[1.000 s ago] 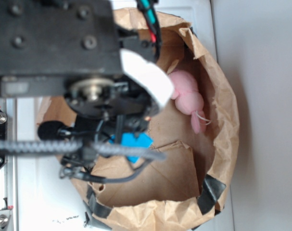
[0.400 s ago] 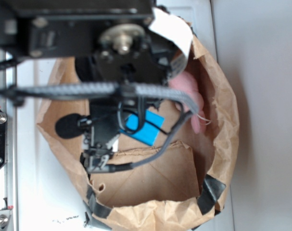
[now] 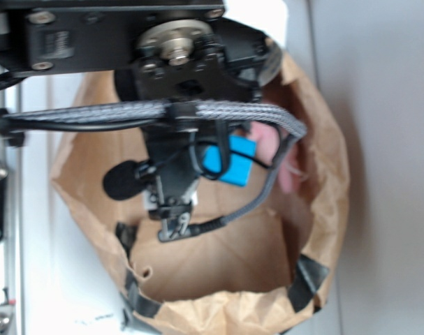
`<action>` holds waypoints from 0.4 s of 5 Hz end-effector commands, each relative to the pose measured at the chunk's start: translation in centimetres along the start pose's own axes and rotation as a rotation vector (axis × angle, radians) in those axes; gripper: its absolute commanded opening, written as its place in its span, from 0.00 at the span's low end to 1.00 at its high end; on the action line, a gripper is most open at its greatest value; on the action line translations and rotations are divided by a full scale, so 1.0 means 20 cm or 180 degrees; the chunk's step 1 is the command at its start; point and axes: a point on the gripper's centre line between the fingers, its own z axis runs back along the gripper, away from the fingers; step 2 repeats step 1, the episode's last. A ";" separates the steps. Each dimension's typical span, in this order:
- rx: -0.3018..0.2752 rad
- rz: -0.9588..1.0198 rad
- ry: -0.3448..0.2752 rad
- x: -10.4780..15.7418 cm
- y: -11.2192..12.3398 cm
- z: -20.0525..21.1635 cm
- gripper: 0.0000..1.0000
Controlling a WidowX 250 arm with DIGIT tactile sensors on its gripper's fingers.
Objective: Grab the blue block.
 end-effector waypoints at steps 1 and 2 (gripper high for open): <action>0.0020 0.0073 -0.0183 0.06 -0.06 0.06 0.00; 0.0020 0.0073 -0.0183 0.06 -0.06 0.06 0.00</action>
